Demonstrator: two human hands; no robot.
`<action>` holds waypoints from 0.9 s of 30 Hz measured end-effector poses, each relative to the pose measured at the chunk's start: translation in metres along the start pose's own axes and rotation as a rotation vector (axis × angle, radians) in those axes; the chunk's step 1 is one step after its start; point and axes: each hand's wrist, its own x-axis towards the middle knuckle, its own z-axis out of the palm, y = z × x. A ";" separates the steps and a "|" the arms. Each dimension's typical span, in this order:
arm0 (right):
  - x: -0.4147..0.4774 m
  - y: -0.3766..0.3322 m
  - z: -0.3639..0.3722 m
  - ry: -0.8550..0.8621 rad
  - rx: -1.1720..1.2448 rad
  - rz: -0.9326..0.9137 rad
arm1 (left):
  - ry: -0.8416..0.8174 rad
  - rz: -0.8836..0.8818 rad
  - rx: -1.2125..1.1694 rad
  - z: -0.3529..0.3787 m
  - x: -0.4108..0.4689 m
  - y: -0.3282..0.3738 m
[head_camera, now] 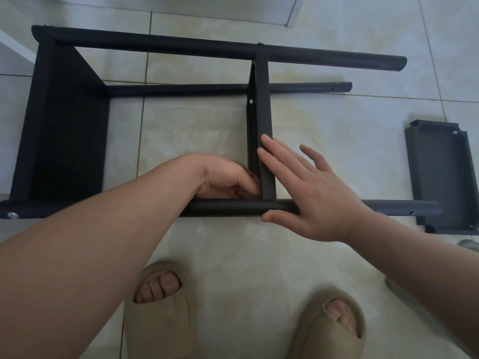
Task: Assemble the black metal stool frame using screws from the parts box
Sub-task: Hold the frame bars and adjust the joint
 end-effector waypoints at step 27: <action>0.000 0.001 -0.001 0.008 0.003 -0.005 | 0.083 0.121 -0.026 0.005 0.000 -0.002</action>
